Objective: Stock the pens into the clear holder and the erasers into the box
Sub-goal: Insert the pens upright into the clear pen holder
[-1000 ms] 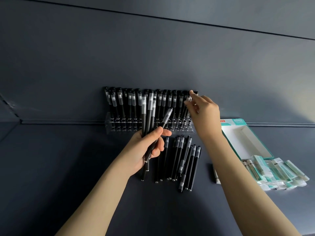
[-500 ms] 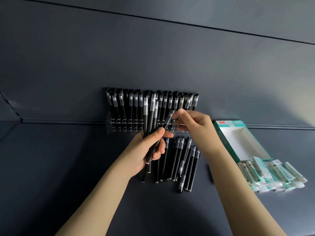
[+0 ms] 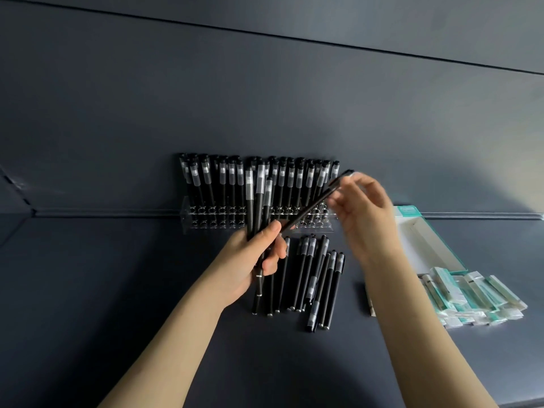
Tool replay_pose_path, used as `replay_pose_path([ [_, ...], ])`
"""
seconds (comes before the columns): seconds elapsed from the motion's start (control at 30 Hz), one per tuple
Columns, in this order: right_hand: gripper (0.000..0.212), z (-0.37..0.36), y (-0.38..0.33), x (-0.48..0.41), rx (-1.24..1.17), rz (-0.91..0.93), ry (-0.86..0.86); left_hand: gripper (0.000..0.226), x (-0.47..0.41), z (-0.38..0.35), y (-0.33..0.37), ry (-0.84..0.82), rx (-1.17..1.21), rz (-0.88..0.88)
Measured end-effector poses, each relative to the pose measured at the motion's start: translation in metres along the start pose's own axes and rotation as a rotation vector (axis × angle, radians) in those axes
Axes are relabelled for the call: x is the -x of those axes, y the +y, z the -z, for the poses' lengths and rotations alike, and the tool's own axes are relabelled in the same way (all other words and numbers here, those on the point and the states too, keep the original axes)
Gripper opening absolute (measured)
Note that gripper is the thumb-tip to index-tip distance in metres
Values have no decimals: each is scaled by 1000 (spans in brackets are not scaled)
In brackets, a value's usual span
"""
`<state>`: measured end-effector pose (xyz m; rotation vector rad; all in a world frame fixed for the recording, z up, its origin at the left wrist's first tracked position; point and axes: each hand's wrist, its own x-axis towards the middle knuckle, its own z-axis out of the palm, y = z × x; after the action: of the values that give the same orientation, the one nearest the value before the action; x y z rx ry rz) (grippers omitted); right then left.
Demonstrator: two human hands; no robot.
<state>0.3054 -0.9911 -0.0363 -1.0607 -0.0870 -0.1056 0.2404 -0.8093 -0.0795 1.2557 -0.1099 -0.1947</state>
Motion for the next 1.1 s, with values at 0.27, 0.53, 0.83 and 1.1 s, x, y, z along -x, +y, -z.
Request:
replay_pose_path([
  [0.27,25,10,-13,-17,606,526,307,18,-3,-2,-2,42,62,-15],
  [0.53,21,9,-5,-23,831,598,243,20,-2,1,-2,77,147,16],
  [0.83,18,10,7,-36,1047,582,157,31,-3,-3,2,80,150,-6],
  [1.1,21,20,24,-44,1174,609,102,37,-2,-2,4,58,105,8],
])
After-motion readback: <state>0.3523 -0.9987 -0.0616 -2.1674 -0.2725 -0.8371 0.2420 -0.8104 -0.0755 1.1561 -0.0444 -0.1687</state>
